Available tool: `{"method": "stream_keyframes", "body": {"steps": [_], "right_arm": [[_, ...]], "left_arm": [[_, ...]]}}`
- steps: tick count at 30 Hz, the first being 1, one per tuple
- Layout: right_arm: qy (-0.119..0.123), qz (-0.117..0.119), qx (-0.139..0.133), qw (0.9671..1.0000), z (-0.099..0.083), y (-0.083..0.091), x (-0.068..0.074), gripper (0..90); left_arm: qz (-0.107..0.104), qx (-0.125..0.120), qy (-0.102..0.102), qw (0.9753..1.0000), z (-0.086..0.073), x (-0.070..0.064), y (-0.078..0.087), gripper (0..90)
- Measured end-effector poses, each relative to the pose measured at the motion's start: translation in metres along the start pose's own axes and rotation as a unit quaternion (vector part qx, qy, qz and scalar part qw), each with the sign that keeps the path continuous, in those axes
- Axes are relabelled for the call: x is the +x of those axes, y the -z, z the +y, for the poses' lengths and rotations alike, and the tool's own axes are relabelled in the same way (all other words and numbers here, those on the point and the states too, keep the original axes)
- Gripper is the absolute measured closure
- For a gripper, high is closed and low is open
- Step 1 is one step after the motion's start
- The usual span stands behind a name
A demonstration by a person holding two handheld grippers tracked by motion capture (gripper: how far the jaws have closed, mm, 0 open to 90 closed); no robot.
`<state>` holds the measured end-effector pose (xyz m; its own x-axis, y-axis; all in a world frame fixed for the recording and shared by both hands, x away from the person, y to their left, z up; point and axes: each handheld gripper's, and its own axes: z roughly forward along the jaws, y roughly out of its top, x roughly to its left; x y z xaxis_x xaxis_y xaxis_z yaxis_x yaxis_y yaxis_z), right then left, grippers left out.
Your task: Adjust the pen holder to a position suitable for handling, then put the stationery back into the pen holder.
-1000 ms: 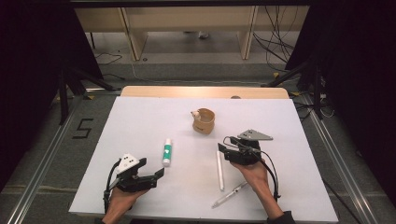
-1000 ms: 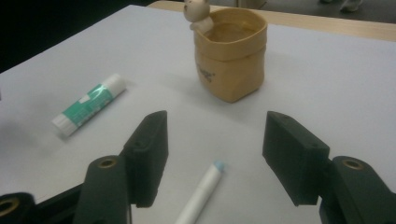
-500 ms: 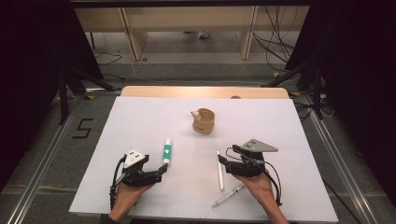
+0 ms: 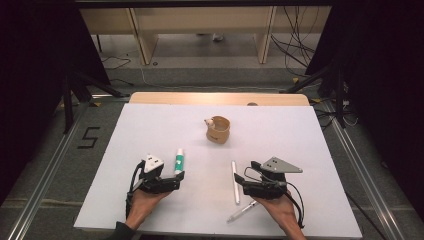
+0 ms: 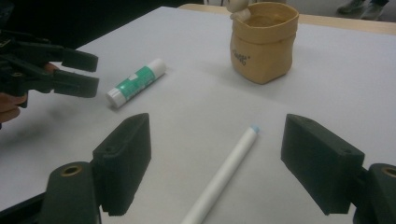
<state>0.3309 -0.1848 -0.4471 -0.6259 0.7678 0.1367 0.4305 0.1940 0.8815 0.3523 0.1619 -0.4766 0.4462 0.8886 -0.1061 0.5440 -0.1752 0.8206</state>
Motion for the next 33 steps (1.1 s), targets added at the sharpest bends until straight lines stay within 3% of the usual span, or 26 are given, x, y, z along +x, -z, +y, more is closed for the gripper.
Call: {"method": "stream_keyframes", "body": {"steps": [4, 16, 24, 33], "right_arm": [[0.001, 0.004, -0.001, 1.0000, -0.003, 0.003, 0.002, 25.0], [0.006, 0.001, 0.001, 1.0000, -0.010, 0.009, 0.009, 24.5], [0.006, 0.002, 0.001, 1.0000, -0.013, 0.012, 0.010, 24.2], [0.001, 0.007, 0.006, 1.0000, -0.017, 0.011, 0.011, 24.8]], "left_arm": [[0.005, 0.006, -0.005, 1.0000, 0.003, 0.001, -0.004, 15.7], [0.017, 0.024, 0.009, 0.9995, 0.011, 0.006, -0.015, 15.5], [0.021, 0.048, 0.006, 0.9986, 0.015, 0.004, -0.024, 15.4], [0.041, 0.066, 0.011, 0.9969, 0.015, 0.002, -0.034, 22.7]]}}
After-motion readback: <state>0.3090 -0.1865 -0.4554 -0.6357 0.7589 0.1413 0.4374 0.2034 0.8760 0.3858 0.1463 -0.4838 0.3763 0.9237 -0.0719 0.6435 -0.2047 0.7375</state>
